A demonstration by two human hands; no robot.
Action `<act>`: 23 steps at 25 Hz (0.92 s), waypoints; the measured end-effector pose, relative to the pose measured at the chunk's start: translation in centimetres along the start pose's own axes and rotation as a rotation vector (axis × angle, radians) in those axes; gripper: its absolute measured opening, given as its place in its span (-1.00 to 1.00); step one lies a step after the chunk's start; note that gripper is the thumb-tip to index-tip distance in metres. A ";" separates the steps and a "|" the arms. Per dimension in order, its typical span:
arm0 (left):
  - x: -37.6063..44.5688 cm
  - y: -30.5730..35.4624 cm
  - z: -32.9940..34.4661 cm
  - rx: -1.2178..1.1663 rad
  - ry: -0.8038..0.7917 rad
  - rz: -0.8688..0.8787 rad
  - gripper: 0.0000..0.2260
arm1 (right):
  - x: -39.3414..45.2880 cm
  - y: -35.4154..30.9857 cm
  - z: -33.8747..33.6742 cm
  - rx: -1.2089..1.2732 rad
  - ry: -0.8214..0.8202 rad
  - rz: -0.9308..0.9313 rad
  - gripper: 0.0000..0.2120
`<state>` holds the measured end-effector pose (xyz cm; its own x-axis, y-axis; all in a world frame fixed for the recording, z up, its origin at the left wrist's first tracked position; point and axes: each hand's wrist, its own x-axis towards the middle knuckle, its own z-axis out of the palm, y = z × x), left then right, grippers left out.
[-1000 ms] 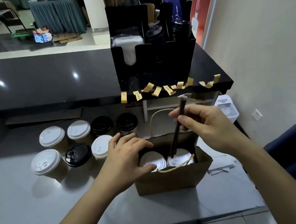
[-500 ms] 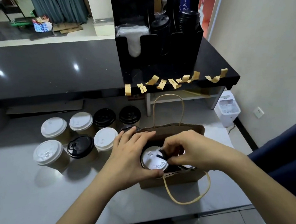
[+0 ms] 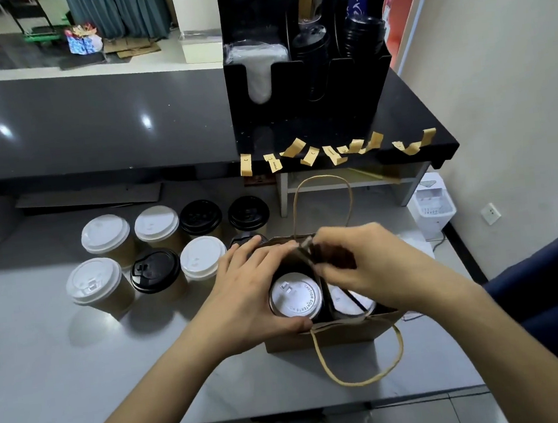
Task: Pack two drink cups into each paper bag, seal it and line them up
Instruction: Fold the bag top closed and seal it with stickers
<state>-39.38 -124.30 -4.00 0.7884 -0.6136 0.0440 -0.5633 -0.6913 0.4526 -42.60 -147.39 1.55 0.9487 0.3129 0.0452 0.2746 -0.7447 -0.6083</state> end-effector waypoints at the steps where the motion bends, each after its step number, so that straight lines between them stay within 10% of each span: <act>1: 0.0 0.0 0.0 0.001 0.002 -0.004 -0.04 | -0.1 -0.3 -0.6 0.020 0.039 -0.037 -0.90; 10: 0.1 0.0 0.1 -0.022 -0.001 -0.020 0.15 | 2.3 1.7 2.7 -0.530 -0.026 -0.091 -0.82; 23: 0.2 -0.1 0.1 -0.008 -0.020 -0.034 0.12 | 2.2 2.9 3.0 -0.381 0.007 0.078 -0.76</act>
<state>-39.15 -124.36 -4.11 0.8019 -0.5973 0.0110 -0.5342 -0.7086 0.4610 -40.13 -147.09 -2.52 0.9696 0.2440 0.0170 0.2393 -0.9321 -0.2719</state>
